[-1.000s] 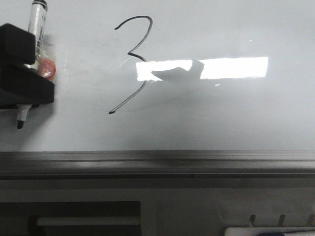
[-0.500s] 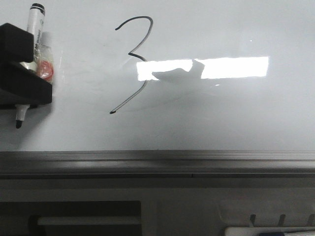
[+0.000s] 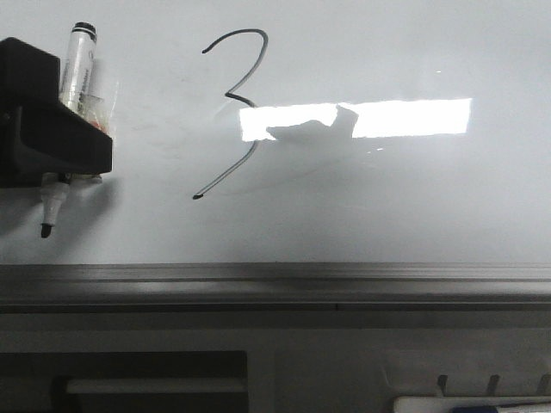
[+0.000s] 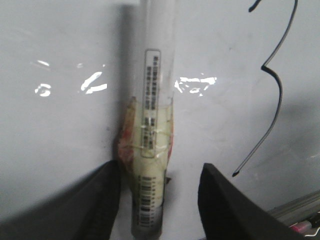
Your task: Write number 3 on whiteboard
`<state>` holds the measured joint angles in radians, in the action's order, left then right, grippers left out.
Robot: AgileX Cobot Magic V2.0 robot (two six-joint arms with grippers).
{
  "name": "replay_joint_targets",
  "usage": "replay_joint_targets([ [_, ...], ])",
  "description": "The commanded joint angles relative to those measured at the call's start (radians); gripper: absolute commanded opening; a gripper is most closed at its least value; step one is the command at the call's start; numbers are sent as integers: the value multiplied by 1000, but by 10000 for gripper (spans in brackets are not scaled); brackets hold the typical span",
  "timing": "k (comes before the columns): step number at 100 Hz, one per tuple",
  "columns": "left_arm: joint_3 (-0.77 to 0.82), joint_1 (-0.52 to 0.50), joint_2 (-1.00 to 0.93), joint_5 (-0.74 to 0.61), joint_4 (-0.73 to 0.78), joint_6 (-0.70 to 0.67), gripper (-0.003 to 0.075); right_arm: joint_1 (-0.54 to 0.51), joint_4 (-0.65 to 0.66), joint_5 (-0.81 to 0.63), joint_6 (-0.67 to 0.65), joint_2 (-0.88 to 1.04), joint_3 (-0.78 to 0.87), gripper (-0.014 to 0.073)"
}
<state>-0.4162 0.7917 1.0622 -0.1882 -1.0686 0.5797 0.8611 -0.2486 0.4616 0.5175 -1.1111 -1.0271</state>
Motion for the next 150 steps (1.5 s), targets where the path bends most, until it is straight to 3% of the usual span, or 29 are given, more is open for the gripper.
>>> replay_joint_targets([
  [1,-24,-8,-12,-96,27,-2,363,-9,-4,-59,10,23,-27,471],
  [18,-24,-8,-81,-70,37,9,363,-9,-4,-47,10,23,-27,471],
  [33,-19,-8,-170,-72,51,157,363,-11,-4,-55,10,27,-27,429],
  [41,-19,-8,-227,-70,51,177,328,-11,-4,-63,10,38,-19,248],
  [51,-18,-8,-300,-70,51,180,169,-11,-4,-121,10,86,20,-41],
  [53,-18,-8,-316,-70,51,180,127,-11,-4,-141,10,95,33,-67],
  [62,-10,-8,-382,-63,74,182,-22,-11,-4,-221,10,164,98,-58],
  [101,15,-8,-567,160,449,182,-20,-11,-4,-497,10,585,538,-58],
  [125,71,-8,-580,171,466,182,-20,-11,-4,-556,10,821,773,-61],
  [150,71,-8,-580,171,452,182,-20,-11,-4,-550,10,897,862,-61],
])
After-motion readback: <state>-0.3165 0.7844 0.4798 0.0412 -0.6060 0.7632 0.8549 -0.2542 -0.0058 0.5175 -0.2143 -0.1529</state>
